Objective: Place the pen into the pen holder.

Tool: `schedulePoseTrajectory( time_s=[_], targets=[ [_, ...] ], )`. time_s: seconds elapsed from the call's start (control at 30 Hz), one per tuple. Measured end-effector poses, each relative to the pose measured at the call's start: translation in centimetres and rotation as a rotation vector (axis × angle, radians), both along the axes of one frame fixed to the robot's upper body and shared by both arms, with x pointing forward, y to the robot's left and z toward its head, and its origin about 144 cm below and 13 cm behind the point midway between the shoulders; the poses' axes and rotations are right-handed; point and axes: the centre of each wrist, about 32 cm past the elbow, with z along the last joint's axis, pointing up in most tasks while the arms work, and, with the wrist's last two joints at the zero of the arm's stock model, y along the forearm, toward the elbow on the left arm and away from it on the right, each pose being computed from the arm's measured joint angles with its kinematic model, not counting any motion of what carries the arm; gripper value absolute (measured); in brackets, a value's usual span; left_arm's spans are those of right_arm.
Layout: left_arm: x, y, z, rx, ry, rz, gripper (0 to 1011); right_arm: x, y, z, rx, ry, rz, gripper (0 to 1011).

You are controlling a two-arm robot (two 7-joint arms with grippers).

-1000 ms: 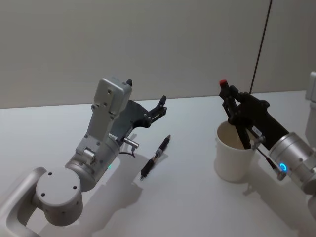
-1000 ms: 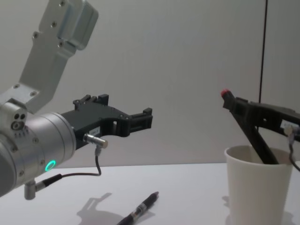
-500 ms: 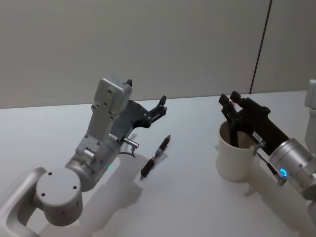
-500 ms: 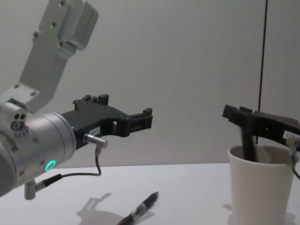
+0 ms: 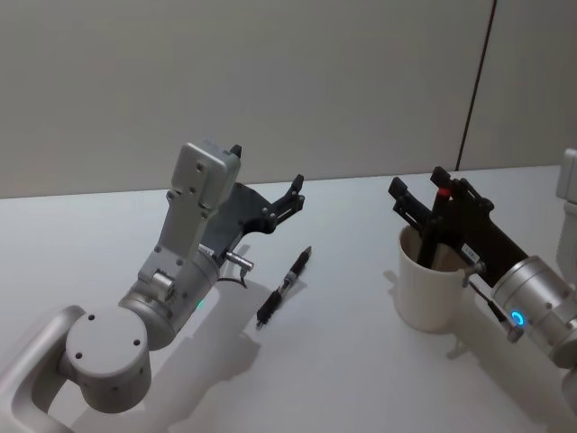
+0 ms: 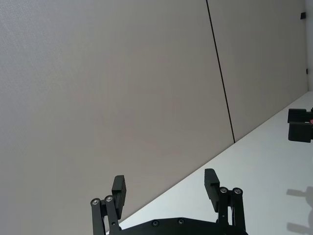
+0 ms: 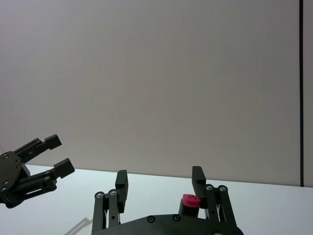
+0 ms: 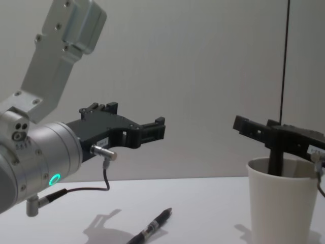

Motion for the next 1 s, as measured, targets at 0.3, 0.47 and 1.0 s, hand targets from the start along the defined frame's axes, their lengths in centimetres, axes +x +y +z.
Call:
schedulePoseTrajectory(
  time_s=[0.3, 0.47, 1.0],
  targets=[
    [0.0, 0.0, 0.0, 0.000, 0.000, 0.000, 1001, -0.1, -0.1, 0.2, 0.005, -0.003, -0.001, 989],
    [0.0, 0.0, 0.0, 0.000, 0.000, 0.000, 1001, -0.4, -0.8, 1.9, 0.028, -0.021, -0.001, 1001],
    [0.0, 0.0, 0.0, 0.000, 0.000, 0.000, 1001, -2.8, -5.3, 8.5, 0.071, -0.082, -0.028, 1001]
  ],
)
